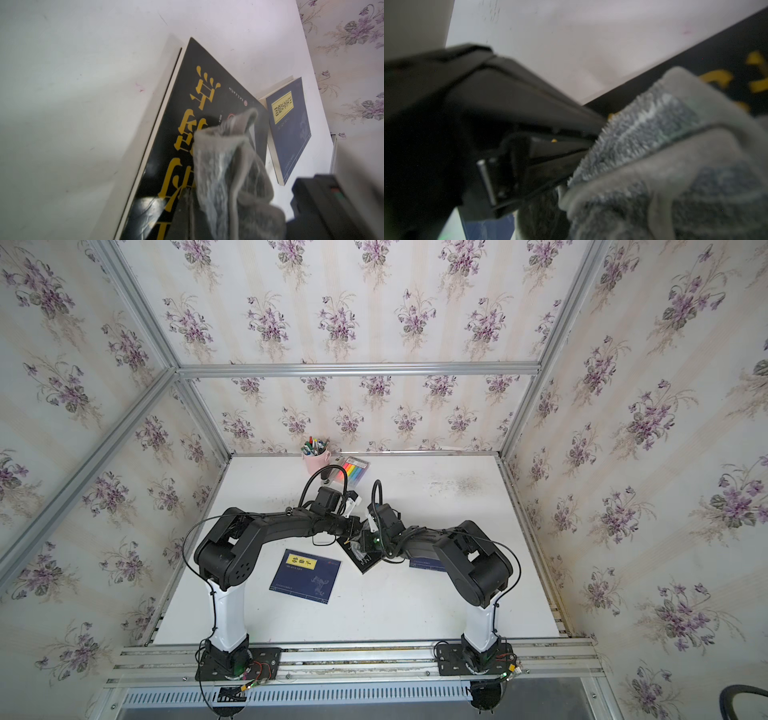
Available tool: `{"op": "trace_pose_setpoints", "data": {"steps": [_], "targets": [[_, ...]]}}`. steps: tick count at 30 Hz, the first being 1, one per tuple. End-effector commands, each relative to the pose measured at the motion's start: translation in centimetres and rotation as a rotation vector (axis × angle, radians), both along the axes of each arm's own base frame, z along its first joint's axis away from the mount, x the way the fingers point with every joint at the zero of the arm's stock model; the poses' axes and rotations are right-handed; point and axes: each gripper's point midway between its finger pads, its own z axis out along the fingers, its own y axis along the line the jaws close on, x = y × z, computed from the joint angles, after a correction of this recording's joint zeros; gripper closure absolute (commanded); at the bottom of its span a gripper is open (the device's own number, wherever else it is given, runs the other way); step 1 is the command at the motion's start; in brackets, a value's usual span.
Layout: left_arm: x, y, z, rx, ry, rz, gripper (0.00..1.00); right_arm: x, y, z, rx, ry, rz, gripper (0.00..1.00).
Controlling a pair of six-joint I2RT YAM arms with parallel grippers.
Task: Wipe the cover of the book
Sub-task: Wipe the dirt from the cover of the book.
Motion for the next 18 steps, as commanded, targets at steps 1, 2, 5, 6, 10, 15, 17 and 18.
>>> {"op": "trace_pose_setpoints", "data": {"steps": [1, 2, 5, 6, 10, 15, 17, 18], "targets": [[-2.9, 3.9, -4.8, 0.228, 0.155, 0.065, 1.00, -3.7, -0.3, -2.4, -0.056, 0.157, 0.027, 1.00], [-2.8, 3.9, -4.8, 0.227, 0.153, 0.066, 1.00, -3.8, -0.2, -2.3, -0.054, 0.156, 0.028, 1.00], [-2.8, 3.8, -4.7, 0.224, 0.153, 0.067, 1.00, -3.9, 0.3, -2.1, -0.041, 0.156, 0.036, 1.00], [-2.9, 3.9, -4.8, 0.225, 0.155, 0.067, 1.00, -4.0, 0.4, -2.2, -0.042, 0.158, 0.039, 1.00], [-2.9, 3.8, -4.7, 0.223, 0.152, 0.066, 1.00, -3.8, 0.6, -2.3, -0.047, 0.154, 0.043, 1.00], [-3.0, 3.9, -4.6, 0.226, 0.150, 0.066, 1.00, -2.8, -0.7, -2.5, -0.079, 0.139, 0.018, 1.00], [-3.0, 4.0, -4.5, 0.227, 0.148, 0.068, 1.00, -2.2, -1.7, -2.3, -0.079, 0.135, -0.008, 1.00], [-3.0, 4.0, -4.6, 0.227, 0.148, 0.068, 1.00, -1.9, -2.3, -2.3, -0.081, 0.134, -0.019, 1.00]]}}
